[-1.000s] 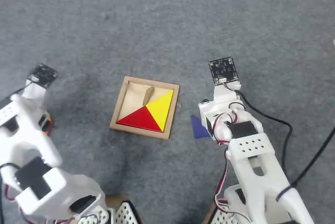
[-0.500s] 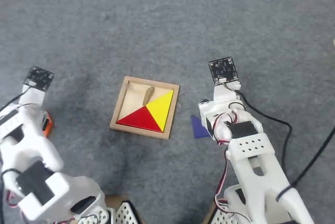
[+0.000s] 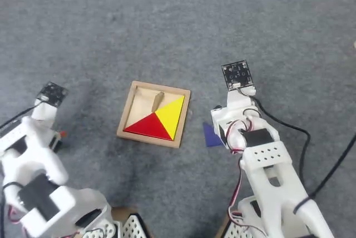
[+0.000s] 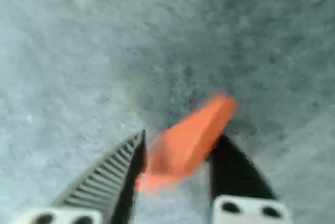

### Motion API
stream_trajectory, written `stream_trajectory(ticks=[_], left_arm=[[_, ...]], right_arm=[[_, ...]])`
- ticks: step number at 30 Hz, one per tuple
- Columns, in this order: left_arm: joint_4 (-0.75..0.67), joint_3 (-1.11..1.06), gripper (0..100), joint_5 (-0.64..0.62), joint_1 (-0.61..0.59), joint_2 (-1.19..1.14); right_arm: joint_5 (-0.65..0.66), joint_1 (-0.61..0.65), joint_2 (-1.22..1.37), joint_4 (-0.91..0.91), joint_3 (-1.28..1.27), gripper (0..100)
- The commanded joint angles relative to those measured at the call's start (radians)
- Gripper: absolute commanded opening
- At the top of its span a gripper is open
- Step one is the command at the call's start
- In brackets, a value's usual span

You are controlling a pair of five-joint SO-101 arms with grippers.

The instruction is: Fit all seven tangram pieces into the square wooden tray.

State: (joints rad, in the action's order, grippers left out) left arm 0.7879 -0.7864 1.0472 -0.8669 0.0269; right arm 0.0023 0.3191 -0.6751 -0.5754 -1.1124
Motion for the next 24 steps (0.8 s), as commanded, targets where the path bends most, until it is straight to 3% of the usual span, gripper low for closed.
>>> stream_trajectory(ticks=[1,15,24], left_arm=[[0.04,-0.021,18,0.017,0.0,-0.002],[0.037,0.007,18,-0.054,-0.002,0.404],[0.046,0.024,18,-0.049,-0.005,0.311]], right_arm=[[0.011,0.004,-0.039,0.013,0.005,24.1],[0.011,0.004,-0.039,0.008,0.005,24.1],[0.011,0.004,-0.039,0.008,0.005,24.1]])
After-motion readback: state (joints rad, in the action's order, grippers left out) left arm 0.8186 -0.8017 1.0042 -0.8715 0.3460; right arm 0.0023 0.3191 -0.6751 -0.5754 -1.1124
